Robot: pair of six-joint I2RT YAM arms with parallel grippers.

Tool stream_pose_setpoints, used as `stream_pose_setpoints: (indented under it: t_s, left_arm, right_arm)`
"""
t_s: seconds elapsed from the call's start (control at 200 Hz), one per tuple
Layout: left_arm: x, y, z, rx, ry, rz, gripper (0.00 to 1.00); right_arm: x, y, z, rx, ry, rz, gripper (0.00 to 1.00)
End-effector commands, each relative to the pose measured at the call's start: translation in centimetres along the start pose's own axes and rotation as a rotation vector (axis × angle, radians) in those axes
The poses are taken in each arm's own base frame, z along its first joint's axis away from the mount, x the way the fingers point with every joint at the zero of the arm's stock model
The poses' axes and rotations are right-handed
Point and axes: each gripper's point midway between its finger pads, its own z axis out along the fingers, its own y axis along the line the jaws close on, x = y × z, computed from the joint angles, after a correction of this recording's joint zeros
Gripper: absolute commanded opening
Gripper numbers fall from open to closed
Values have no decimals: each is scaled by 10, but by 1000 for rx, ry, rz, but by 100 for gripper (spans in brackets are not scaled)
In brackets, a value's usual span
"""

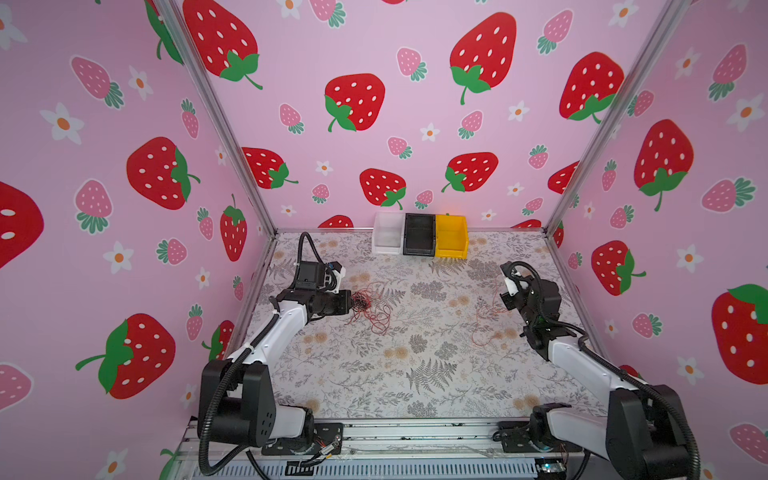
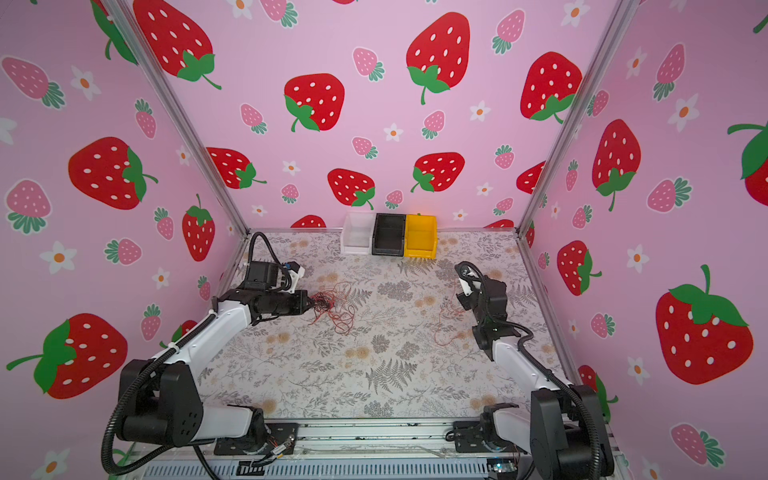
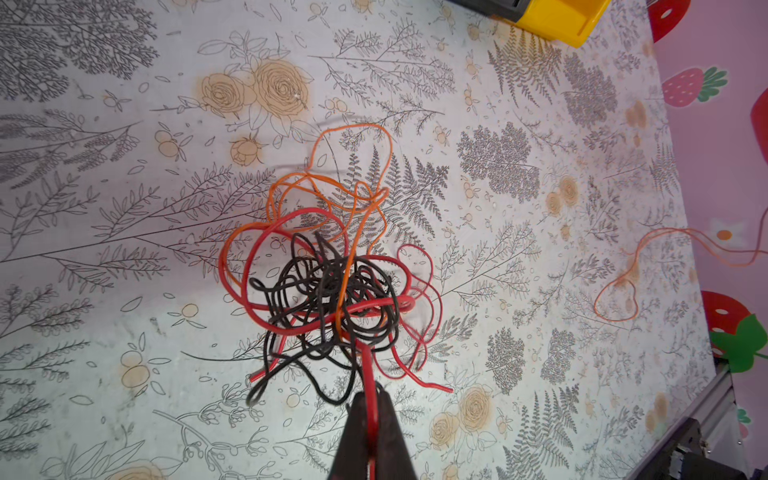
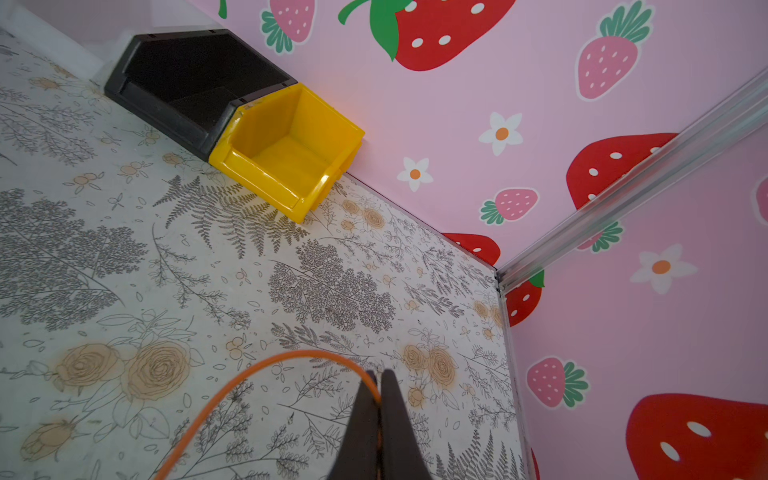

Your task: Untangle the cables

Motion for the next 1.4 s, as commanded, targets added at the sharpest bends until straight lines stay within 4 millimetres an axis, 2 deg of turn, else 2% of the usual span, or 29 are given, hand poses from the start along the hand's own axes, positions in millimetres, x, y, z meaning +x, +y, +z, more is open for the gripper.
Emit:
stream_pose_setpoints:
  t_s: [0.0, 0.155, 0.31, 0.44, 0.46, 0.58, 0.67, 0.795, 0.945, 1.06, 1.196, 1.396]
  left_arm:
    - [8, 6, 0, -10, 25, -1, 0]
    - [1, -13, 3, 81, 9, 14, 0]
    - [2, -37, 5, 145, 26, 76, 0]
    - [2, -53, 8, 196, 25, 104, 5]
    - [2, -55, 8, 201, 26, 108, 10]
    - [5, -68, 9, 228, 34, 150, 21]
    - [4, -75, 7, 241, 29, 171, 34]
    - [-5, -78, 0, 226, -15, 185, 47]
    - [-23, -79, -10, 192, -67, 193, 56]
    - [-33, -80, -10, 181, -81, 178, 62]
    - [-40, -78, -6, 173, -82, 163, 65]
    - [-33, -71, 4, 158, -43, 159, 65]
  right_arm:
    - [-20, -13, -4, 8, -45, -26, 0]
    - [-48, 9, -6, -149, -157, -27, 0]
    - [-78, 16, -2, -206, -201, -21, 0]
    - [-110, 21, 3, -227, -259, -20, 0]
    - [-115, 21, 4, -228, -269, -23, 0]
    - [-146, 19, 17, -201, -320, -31, 0]
    - [-169, 18, 31, -175, -351, -39, 0]
    - [-203, 16, 47, -126, -418, -74, 0]
    - [-235, 16, 70, -68, -502, -95, 0]
    - [-260, 16, 91, -28, -578, -89, 0]
    - [-290, 21, 112, -17, -674, -74, 0]
    - [-328, 20, 144, 45, -767, -70, 0]
